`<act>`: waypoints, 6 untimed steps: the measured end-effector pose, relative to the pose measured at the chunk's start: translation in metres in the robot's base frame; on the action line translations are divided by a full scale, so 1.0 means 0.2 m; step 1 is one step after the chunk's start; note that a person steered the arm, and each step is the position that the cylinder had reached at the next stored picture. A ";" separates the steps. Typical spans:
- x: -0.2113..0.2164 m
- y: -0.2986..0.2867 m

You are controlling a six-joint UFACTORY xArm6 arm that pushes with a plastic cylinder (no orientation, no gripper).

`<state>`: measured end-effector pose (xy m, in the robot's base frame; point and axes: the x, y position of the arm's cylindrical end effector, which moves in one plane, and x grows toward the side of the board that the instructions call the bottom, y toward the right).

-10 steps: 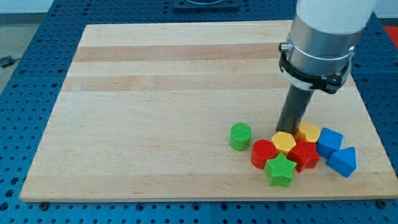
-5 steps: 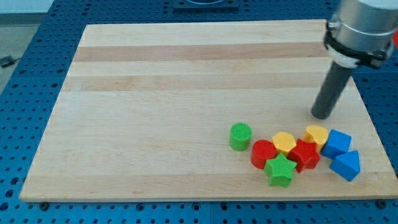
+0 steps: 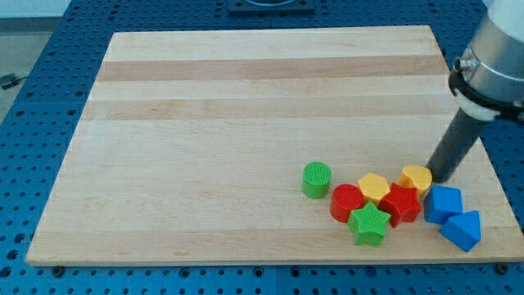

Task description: Push the yellow heart into the blue cube and red star

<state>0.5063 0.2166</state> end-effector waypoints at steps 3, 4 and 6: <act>-0.06 -0.14; 0.01 -0.14; 0.06 -0.14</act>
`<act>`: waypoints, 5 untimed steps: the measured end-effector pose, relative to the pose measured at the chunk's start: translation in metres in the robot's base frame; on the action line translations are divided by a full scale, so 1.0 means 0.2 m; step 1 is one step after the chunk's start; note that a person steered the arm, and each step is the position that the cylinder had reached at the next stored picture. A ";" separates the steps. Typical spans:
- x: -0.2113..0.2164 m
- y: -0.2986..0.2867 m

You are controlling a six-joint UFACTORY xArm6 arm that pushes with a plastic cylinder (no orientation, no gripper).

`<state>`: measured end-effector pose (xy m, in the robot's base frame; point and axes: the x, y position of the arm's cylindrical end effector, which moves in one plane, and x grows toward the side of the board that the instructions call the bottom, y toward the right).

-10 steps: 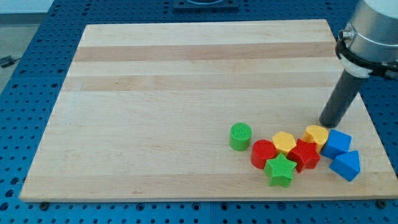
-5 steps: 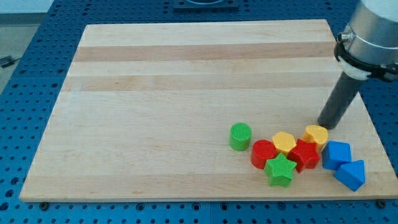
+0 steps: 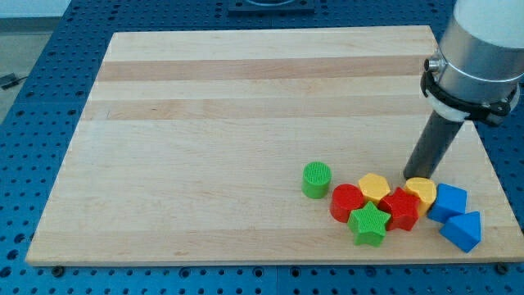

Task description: Push the yellow heart into the blue cube and red star

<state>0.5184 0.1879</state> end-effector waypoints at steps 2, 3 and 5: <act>0.04 0.00; 0.05 0.00; 0.05 0.00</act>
